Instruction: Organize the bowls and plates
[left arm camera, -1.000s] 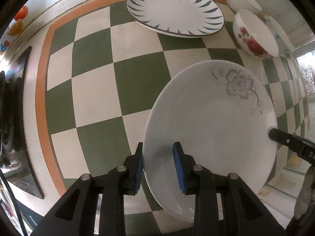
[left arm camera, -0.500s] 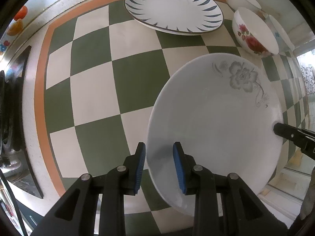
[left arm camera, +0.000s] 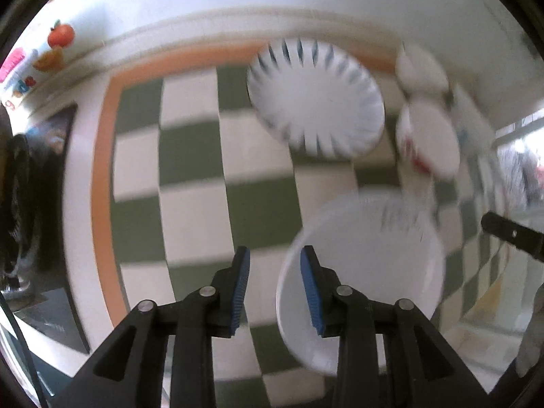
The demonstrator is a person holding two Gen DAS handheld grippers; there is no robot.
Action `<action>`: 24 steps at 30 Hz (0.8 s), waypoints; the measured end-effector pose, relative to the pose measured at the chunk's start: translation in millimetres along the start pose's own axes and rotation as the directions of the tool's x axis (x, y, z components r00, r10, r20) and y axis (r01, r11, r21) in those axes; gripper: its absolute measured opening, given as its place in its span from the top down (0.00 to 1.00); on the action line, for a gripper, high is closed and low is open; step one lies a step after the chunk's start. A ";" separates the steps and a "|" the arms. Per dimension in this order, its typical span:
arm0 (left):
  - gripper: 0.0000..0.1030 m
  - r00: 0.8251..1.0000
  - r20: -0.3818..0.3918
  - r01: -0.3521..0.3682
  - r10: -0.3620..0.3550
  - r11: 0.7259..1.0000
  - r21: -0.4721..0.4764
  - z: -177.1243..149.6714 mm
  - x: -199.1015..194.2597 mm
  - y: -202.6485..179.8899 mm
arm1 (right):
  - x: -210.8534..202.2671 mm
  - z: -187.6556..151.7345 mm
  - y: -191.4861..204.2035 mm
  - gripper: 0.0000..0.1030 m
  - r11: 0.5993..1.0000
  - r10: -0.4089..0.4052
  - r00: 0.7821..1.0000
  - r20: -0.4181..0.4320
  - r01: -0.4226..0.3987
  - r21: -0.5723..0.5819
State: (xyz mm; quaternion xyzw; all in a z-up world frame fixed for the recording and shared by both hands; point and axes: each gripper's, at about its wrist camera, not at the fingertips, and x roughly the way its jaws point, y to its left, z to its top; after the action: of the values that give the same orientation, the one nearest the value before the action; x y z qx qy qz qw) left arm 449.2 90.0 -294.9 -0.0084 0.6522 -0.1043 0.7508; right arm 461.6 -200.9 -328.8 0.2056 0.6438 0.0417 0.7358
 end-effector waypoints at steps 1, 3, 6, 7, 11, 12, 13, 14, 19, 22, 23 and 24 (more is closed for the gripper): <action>0.71 1.000 0.010 -0.001 0.001 1.000 -0.006 10.2 2.1 2.2 | -5.1 14.7 5.9 0.69 0.999 0.032 0.999 0.011 -0.032 -0.003; 0.71 1.000 0.026 -0.018 0.018 0.999 -0.029 42.0 6.1 13.1 | -6.8 43.4 17.1 0.63 0.997 0.076 0.997 0.024 -0.076 -0.004; 0.71 1.000 0.000 -0.018 0.018 0.998 -0.066 76.6 24.5 25.2 | 3.6 88.9 33.2 0.63 0.995 0.098 0.994 0.043 -0.097 -0.024; 0.71 1.000 -0.012 -0.016 0.015 0.997 -0.074 87.9 30.2 31.5 | 10.1 103.6 38.0 0.63 0.995 0.093 0.995 0.044 -0.091 -0.035; 0.71 0.997 -0.078 -0.002 -0.006 0.994 -0.108 116.8 68.1 44.7 | 50.9 162.7 47.8 0.63 0.997 0.061 0.998 -0.001 -0.061 -0.036; 0.71 0.996 -0.092 -0.006 -0.004 0.994 -0.109 120.6 75.5 45.2 | 66.3 178.9 49.9 0.63 0.998 0.046 0.999 -0.027 -0.047 -0.043; 0.71 0.994 -0.106 -0.008 -0.004 0.994 -0.109 123.8 83.2 45.7 | 75.4 186.4 50.4 0.63 0.998 0.033 0.998 -0.045 -0.035 -0.049; 0.71 0.993 -0.118 -0.005 -0.009 0.994 -0.113 126.6 90.7 46.7 | 87.2 195.6 51.0 0.63 0.998 0.014 0.998 -0.065 -0.017 -0.057; 0.71 0.989 -0.131 0.050 -0.068 0.989 -0.142 132.7 106.4 48.7 | 135.4 219.2 46.7 0.63 0.995 -0.073 0.984 -0.162 0.060 -0.084; 0.71 0.989 -0.123 0.069 -0.087 0.987 -0.146 134.1 108.0 49.0 | 148.0 223.1 44.8 0.71 0.993 -0.088 0.980 -0.181 0.071 -0.095; 0.71 0.989 -0.118 0.073 -0.091 0.987 -0.143 134.2 107.4 49.3 | 149.5 224.5 44.9 0.74 0.993 -0.090 0.980 -0.180 0.073 -0.096; 0.74 0.989 -0.114 0.079 -0.096 0.986 -0.145 134.9 107.9 50.1 | 152.2 226.2 43.4 0.79 0.995 -0.071 0.979 -0.194 0.056 -0.080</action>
State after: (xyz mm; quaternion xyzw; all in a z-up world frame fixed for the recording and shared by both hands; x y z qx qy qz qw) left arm 602.6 104.2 -387.7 -0.0833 0.7011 -0.0916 0.7022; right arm 714.1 -168.0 -435.5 0.1524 0.7175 0.0623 0.6768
